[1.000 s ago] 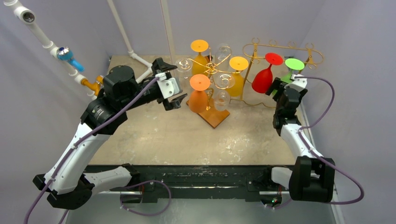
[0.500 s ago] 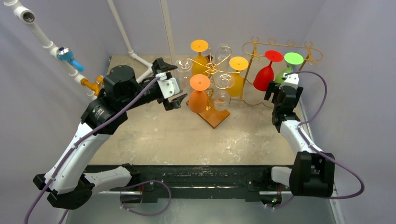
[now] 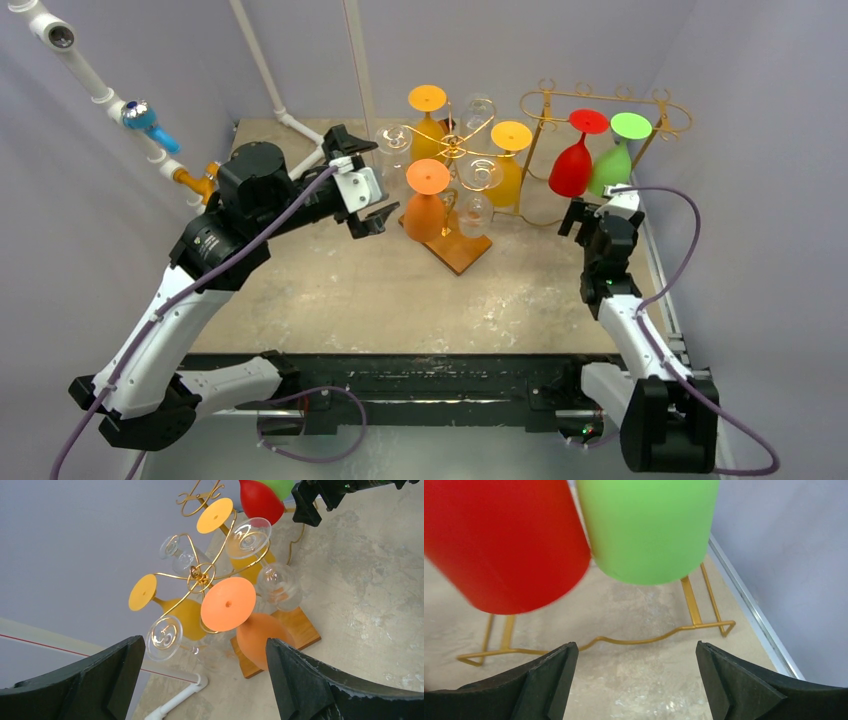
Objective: Place the wine glass upside down on the wine glass rack
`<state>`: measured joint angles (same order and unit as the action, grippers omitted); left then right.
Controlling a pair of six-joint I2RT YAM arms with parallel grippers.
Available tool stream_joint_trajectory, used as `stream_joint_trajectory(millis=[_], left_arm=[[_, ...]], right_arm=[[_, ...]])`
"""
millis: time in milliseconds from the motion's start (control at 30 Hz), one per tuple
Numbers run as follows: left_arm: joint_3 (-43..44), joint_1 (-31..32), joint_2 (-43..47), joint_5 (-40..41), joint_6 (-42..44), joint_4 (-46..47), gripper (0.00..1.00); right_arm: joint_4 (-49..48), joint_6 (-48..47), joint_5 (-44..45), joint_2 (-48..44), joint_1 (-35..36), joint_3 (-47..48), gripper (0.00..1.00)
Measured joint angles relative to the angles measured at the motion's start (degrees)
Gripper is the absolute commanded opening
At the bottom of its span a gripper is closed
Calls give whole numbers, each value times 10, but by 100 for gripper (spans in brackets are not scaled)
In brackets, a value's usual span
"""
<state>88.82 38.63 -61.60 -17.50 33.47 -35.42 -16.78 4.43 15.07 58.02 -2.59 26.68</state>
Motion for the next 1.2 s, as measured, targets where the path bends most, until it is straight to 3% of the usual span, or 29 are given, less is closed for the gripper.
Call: stream_joint_trajectory(millis=[267,400,467,667,767,867,1033,1200], left_arm=[[-16,0,4,13,-42,-3,100],[-71,-17,24,31,-75,0,100],[-98,-49,32,29,-90,1,100],[-191,-257,42,-11,-126,22,100],[-245,-323,43,-30,-143,39,100],[-318,-360,50,-36,-160,78,100],[-456,-368,68,-26,-196,183,100],[-547,-380,9,-14,-233,338,100]], right_arm=[[34,40,-6,-106,98,-12,99],[60,60,1,-153,149,-31,98],[62,67,7,-165,153,-37,98],[47,102,54,-150,153,-64,99],[42,111,93,-132,153,-76,99],[11,111,139,-133,153,-94,99],[-81,110,188,-136,153,-156,99],[-184,94,200,-91,153,-207,99]])
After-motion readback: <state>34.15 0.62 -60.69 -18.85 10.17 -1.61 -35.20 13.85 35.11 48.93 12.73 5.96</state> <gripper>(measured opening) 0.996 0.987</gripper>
